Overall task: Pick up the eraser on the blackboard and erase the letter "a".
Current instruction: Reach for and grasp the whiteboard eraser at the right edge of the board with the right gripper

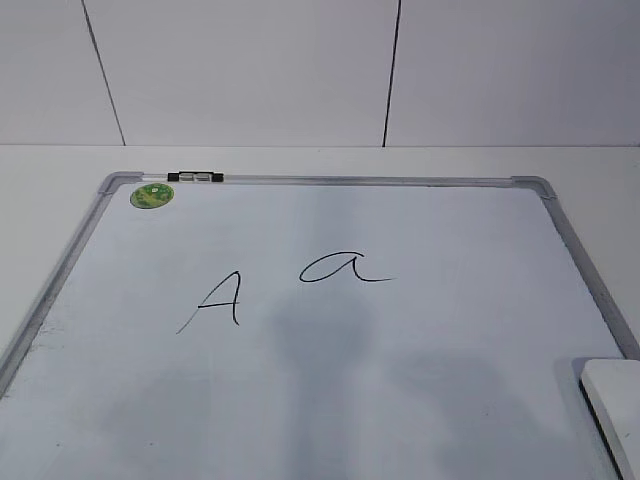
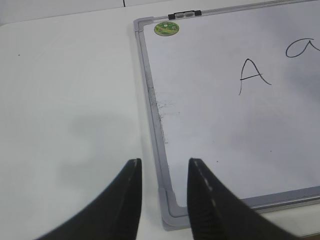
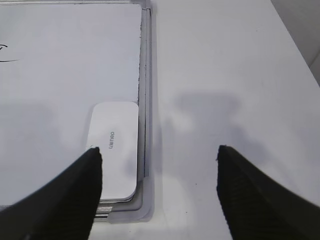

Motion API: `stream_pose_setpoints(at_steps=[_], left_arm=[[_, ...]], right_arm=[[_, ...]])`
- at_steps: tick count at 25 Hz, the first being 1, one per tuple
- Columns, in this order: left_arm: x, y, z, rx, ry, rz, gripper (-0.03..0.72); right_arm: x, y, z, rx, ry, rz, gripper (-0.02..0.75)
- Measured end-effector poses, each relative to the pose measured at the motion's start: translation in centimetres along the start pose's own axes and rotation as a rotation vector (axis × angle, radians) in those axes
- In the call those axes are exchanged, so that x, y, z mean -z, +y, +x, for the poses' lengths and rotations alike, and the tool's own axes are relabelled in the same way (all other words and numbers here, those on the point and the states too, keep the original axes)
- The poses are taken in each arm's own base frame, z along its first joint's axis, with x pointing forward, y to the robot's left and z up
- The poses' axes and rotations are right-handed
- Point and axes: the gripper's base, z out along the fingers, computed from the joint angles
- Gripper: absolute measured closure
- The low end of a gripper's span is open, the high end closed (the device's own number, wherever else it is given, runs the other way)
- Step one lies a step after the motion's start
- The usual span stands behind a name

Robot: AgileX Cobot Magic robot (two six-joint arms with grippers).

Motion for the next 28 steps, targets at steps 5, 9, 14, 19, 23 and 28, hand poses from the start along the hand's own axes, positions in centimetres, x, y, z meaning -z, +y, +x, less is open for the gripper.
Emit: stream_pose_setpoints(at_steps=[5, 9, 14, 19, 23, 28], left_arm=[[0.0, 0.0, 0.0, 0.0, 0.0, 0.0, 0.454], [0.0, 0.0, 0.0, 0.0, 0.0, 0.0, 0.454], [0.0, 0.0, 0.0, 0.0, 0.0, 0.0, 0.454], [0.0, 0.0, 0.0, 0.0, 0.0, 0.0, 0.454], [0.0, 0.0, 0.0, 0.0, 0.0, 0.0, 0.454], [0.0, 0.0, 0.0, 0.0, 0.0, 0.0, 0.454]], right_arm=[[0.0, 0.0, 0.0, 0.0, 0.0, 0.0, 0.165], [0.0, 0.0, 0.0, 0.0, 0.0, 0.0, 0.165], [0.0, 0.0, 0.0, 0.0, 0.0, 0.0, 0.165], [0.0, 0.0, 0.0, 0.0, 0.0, 0.0, 0.165], [0.0, 0.0, 0.0, 0.0, 0.0, 0.0, 0.165], [0.0, -0.02, 0.0, 0.001, 0.0, 0.002, 0.165]])
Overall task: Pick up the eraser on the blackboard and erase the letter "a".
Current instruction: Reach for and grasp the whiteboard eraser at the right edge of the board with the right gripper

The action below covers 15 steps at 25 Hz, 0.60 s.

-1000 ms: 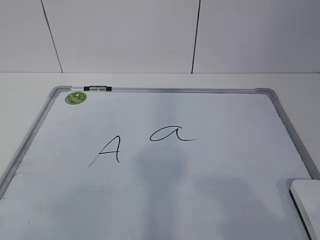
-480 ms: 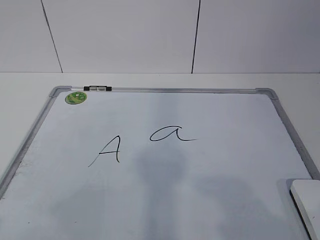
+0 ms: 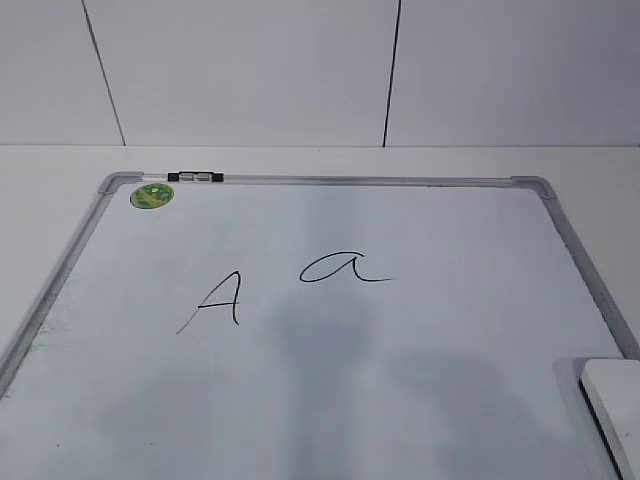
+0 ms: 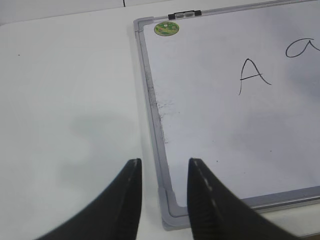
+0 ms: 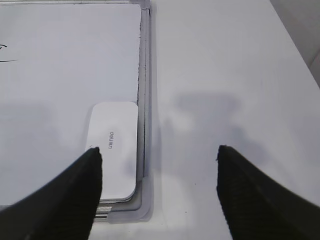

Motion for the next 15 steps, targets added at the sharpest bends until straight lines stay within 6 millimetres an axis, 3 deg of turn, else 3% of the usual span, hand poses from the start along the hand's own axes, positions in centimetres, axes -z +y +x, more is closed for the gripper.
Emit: stream_pose_setpoints(at_steps=[15], left_arm=[[0.0, 0.0, 0.0, 0.0, 0.0, 0.0, 0.453]], right_arm=[[0.07, 0.19, -0.58, -0.01, 0.022, -0.025, 0.165]])
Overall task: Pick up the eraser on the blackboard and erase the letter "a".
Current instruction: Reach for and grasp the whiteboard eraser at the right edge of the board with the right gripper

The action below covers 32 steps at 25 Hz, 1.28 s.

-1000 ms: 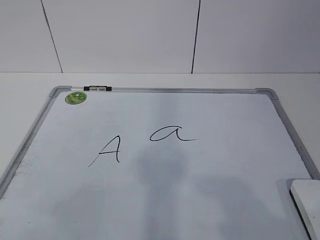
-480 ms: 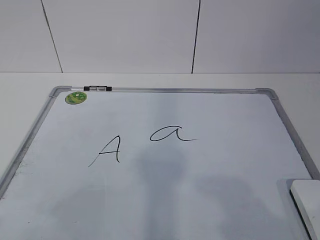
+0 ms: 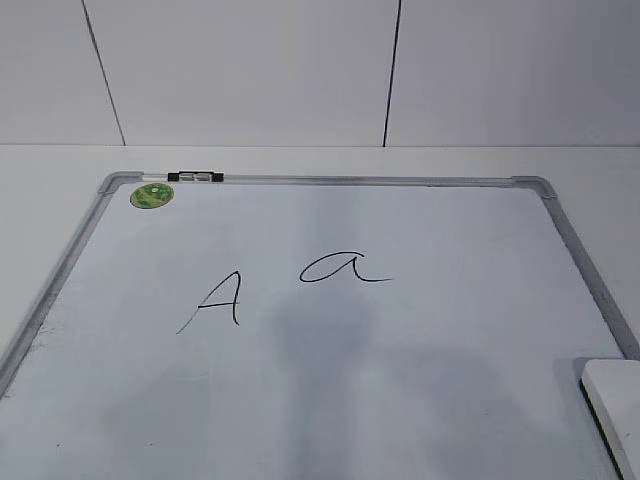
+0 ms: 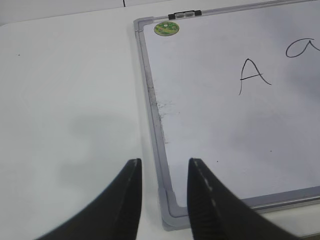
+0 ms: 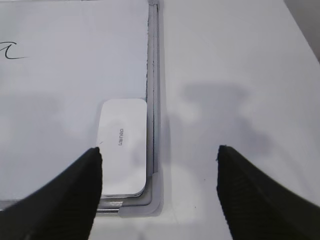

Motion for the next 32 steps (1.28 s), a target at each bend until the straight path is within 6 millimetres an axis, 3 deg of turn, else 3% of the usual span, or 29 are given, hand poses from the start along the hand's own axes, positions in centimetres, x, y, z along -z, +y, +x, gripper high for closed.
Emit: stream_pose_setpoints(at_steps=[5, 8, 18, 26, 32], left_arm=[[0.0, 0.0, 0.0, 0.0, 0.0, 0.0, 0.453], [0.0, 0.0, 0.0, 0.0, 0.0, 0.0, 0.453], [0.0, 0.0, 0.0, 0.0, 0.0, 0.0, 0.453], [0.0, 0.0, 0.0, 0.0, 0.0, 0.0, 0.454], [0.0, 0.0, 0.0, 0.0, 0.0, 0.0, 0.454]], right_arm=[[-1.2, 0.1, -2.5, -0.007, 0.151, -0.022, 0.165], [-2.9, 0.2, -4.0, -0.01, 0.3, -0.034, 0.165], [-9.1, 1.2, -5.3, -0.076, 0.705, -0.128, 0.164], [-12.3, 1.5, -5.5, -0.112, 0.789, -0.148, 0.164], [-13.7, 1.6, -6.3, -0.136, 0.698, -0.148, 0.164]])
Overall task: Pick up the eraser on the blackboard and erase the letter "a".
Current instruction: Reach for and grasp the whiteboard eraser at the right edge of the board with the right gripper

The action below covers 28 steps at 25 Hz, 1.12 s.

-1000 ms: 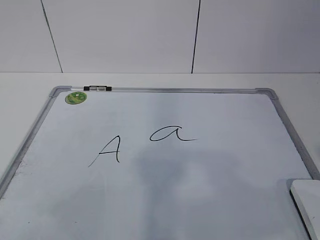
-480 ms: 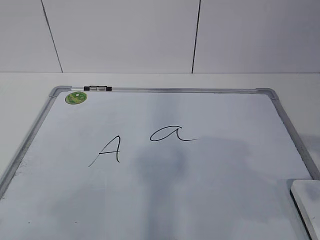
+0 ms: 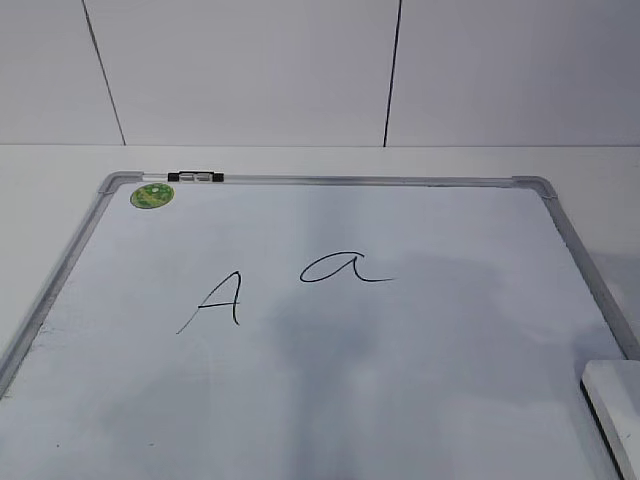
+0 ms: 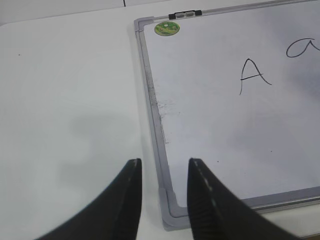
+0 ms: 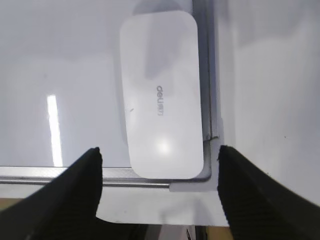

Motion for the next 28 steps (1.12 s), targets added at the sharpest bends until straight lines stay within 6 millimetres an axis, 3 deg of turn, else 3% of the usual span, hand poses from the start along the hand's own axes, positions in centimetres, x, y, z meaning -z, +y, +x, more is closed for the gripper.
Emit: stream_pose_setpoints(at_steps=[5, 16, 28], left_arm=[[0.0, 0.0, 0.0, 0.0, 0.0, 0.0, 0.454], [0.0, 0.0, 0.0, 0.0, 0.0, 0.0, 0.454], [0.0, 0.0, 0.0, 0.0, 0.0, 0.0, 0.454]], right_arm=[[-0.3, 0.3, -0.3, 0.047, 0.004, -0.018, 0.164], [-3.4, 0.5, -1.2, 0.12, 0.184, 0.005, 0.164], [-5.1, 0.3, -2.4, 0.117, 0.171, 0.021, 0.164]])
